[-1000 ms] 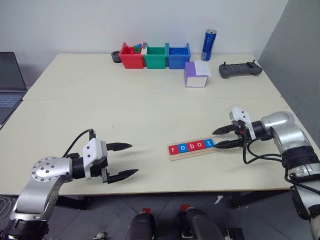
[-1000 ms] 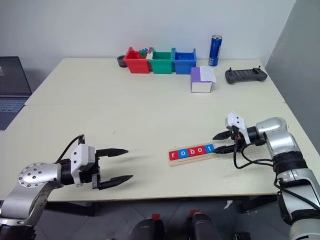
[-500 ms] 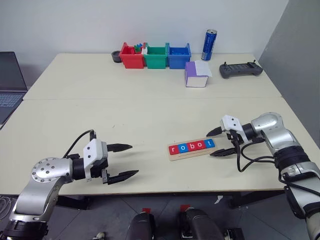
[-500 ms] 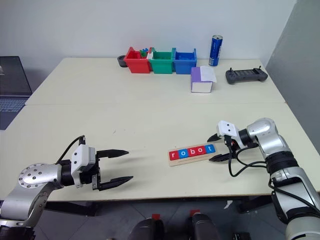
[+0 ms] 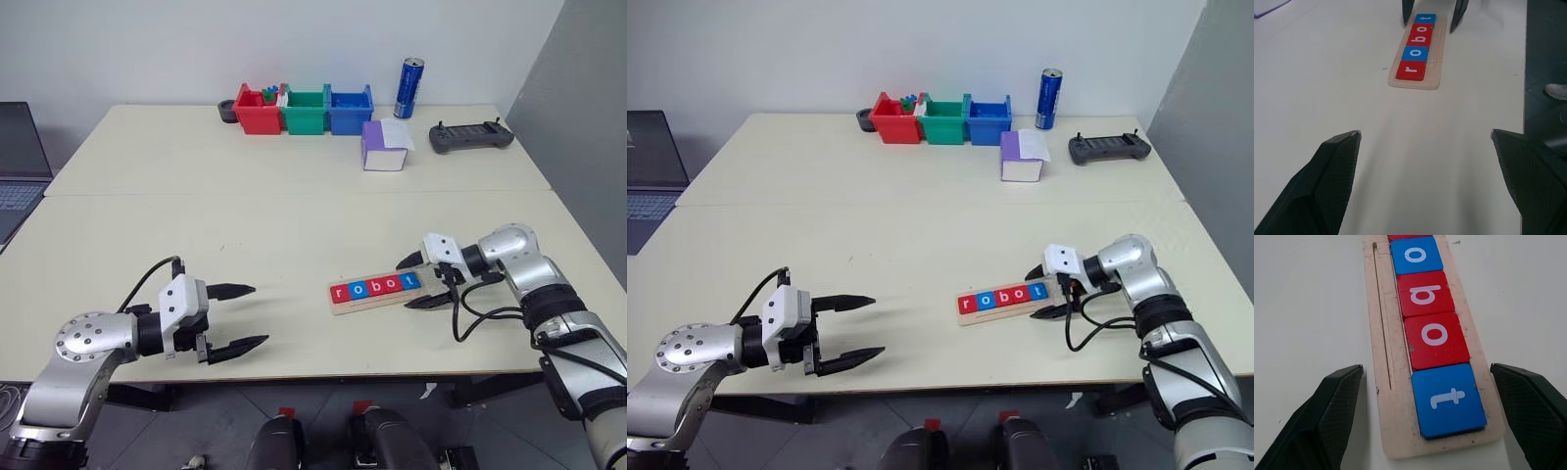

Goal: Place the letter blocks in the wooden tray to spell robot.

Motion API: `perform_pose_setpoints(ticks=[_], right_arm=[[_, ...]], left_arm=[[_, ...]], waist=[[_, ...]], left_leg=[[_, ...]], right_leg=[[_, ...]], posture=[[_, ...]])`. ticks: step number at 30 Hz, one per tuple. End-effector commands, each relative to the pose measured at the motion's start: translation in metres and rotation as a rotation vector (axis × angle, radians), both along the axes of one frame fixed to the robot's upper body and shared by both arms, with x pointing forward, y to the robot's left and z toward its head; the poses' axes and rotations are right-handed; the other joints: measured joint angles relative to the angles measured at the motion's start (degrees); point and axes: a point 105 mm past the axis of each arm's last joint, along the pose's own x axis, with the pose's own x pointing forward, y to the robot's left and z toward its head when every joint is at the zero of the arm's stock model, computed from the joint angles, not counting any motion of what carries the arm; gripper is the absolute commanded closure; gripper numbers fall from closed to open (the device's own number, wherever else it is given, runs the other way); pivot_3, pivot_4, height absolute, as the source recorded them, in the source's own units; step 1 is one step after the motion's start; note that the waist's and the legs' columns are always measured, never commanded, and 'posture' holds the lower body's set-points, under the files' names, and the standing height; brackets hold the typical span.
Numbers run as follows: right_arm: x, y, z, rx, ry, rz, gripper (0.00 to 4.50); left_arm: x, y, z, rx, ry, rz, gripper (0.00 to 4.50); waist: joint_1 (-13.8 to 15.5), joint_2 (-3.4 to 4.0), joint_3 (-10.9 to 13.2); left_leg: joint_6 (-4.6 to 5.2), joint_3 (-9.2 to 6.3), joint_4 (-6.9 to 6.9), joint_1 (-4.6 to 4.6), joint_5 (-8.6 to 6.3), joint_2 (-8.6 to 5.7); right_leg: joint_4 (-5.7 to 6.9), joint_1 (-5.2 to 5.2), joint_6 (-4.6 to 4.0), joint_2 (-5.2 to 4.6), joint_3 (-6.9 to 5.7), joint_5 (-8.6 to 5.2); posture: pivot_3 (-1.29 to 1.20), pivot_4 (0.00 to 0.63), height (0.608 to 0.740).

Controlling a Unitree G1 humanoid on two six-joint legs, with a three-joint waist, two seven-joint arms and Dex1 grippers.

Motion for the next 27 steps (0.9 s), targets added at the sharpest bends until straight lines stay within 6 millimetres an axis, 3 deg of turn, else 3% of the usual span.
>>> perform_pose_setpoints(ticks=[1, 11, 16, 27], right_arm=[[0.004, 0.000, 0.010, -0.015, -0.045, 0.024, 0.07], [0.003, -0.001, -0.005, -0.074, -0.027, 0.030, 0.07], [0.008, 0.001, -0.008, -0.060, -0.031, -0.042, 1.08], [0.004, 0.000, -0.005, -0.032, -0.037, -0.183, 1.08]], left_arm=[[-0.001, 0.002, 0.013, 0.008, -0.050, 0.003, 0.00], [-0.001, 0.005, 0.014, 0.014, -0.054, 0.013, 0.00], [-0.001, 0.004, 0.015, 0.015, -0.058, 0.010, 0.00], [0.005, 0.002, 0.014, 0.012, -0.058, -0.004, 0.00]], waist=[[0.0, 0.00, 0.0], [0.0, -0.01, 0.0], [-0.1, -0.12, -0.1], [0.0, -0.17, -0.1]], left_leg=[[0.00, 0.00, 0.00, 0.00, 0.00, 0.00], [0.00, -0.01, 0.00, 0.03, 0.00, 0.00], [0.00, -0.01, 0.01, 0.12, 0.00, 0.01], [-0.01, 0.01, 0.02, 0.15, 0.01, 0.04]], right_leg=[[0.00, 0.00, 0.00, 0.00, 0.00, 0.00], [0.00, 0.04, 0.00, 0.00, -0.01, 0.00], [0.01, 0.11, 0.01, 0.00, 0.00, 0.01], [0.05, 0.11, 0.06, 0.00, 0.00, 0.05]], posture=[[0.00, 0.150, 0.740], [0.00, 0.150, 0.740], [0.00, 0.150, 0.740], [0.00, 0.150, 0.740]])
